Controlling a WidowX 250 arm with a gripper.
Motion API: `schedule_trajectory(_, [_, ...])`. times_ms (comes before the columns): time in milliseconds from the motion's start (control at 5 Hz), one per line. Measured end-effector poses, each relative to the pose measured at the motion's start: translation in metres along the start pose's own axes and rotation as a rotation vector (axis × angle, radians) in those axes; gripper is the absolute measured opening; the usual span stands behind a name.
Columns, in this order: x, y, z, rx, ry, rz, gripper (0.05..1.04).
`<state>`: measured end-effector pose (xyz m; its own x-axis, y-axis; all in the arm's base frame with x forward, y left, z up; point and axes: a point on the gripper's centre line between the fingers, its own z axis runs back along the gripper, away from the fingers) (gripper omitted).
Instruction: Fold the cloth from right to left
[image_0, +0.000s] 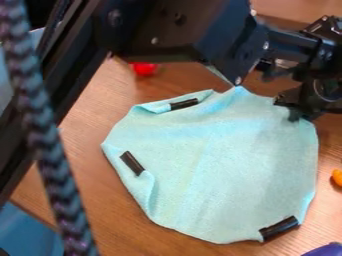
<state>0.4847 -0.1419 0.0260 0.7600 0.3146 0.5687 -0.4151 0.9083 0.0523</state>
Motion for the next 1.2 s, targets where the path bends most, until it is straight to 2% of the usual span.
schedule_trajectory(200, [-0.001,0.0,0.004,-0.004,0.017,-0.004,0.073])
schedule_trajectory(400, [0.011,-0.001,0.025,-0.059,0.001,0.029,0.058])
schedule_trajectory(600, [0.021,0.02,0.044,-0.091,-0.015,0.087,0.056])
schedule_trajectory(800, [0.021,0.042,0.047,-0.089,-0.008,0.123,0.056])
schedule_trajectory(1000, [0.013,0.056,0.044,-0.078,0.03,0.138,0.056])
schedule_trajectory(1200, [-0.008,0.073,0.03,-0.035,0.085,0.135,0.056])
